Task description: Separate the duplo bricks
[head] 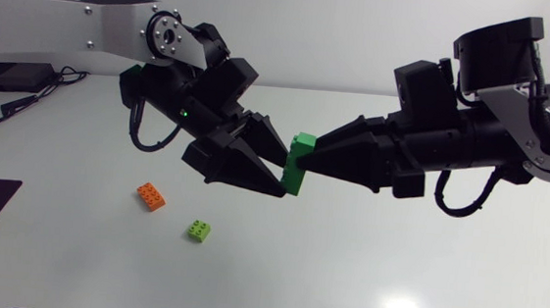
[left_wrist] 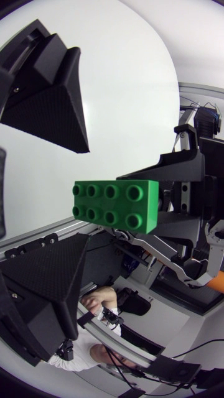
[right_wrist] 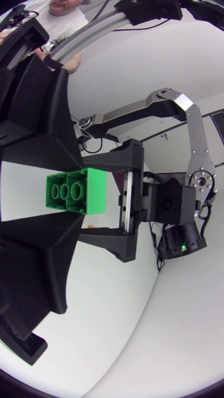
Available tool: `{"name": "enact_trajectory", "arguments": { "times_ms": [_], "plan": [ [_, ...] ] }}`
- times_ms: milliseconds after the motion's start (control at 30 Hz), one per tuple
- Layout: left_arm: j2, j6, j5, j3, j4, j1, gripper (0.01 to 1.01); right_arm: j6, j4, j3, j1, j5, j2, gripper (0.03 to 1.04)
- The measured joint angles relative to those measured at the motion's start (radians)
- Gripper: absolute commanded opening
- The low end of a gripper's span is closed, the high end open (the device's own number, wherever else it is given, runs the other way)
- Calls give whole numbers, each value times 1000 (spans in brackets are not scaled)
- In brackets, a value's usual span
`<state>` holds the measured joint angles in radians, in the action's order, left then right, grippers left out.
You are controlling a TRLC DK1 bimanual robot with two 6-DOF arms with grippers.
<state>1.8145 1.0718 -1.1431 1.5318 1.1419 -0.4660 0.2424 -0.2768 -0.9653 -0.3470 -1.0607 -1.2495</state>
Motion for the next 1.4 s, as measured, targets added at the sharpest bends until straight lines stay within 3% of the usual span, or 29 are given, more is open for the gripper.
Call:
{"name": "enact_trajectory", "arguments": {
  "times_ms": [200,500,667,1100,1167,1200,1300,1400],
  "plan": [
    [2,0,-10,15,0,-1,643,0,2,4,-12,8,-4,275],
    [10,0,-13,19,0,-27,582,-5,17,5,-13,14,-4,275],
    [12,0,-13,19,0,-28,316,-8,18,5,-13,14,-4,275],
    [12,4,-10,19,8,-37,257,-20,18,17,-13,19,3,293],
    [12,8,-10,19,17,-42,252,-23,17,24,-13,19,12,398],
    [12,8,-10,19,23,-44,252,-26,17,28,-12,19,17,507],
    [12,8,-4,19,31,-53,252,-26,17,39,-3,21,34,969],
    [9,8,75,20,50,-65,252,-26,18,40,29,21,64,995]
  ]
}}
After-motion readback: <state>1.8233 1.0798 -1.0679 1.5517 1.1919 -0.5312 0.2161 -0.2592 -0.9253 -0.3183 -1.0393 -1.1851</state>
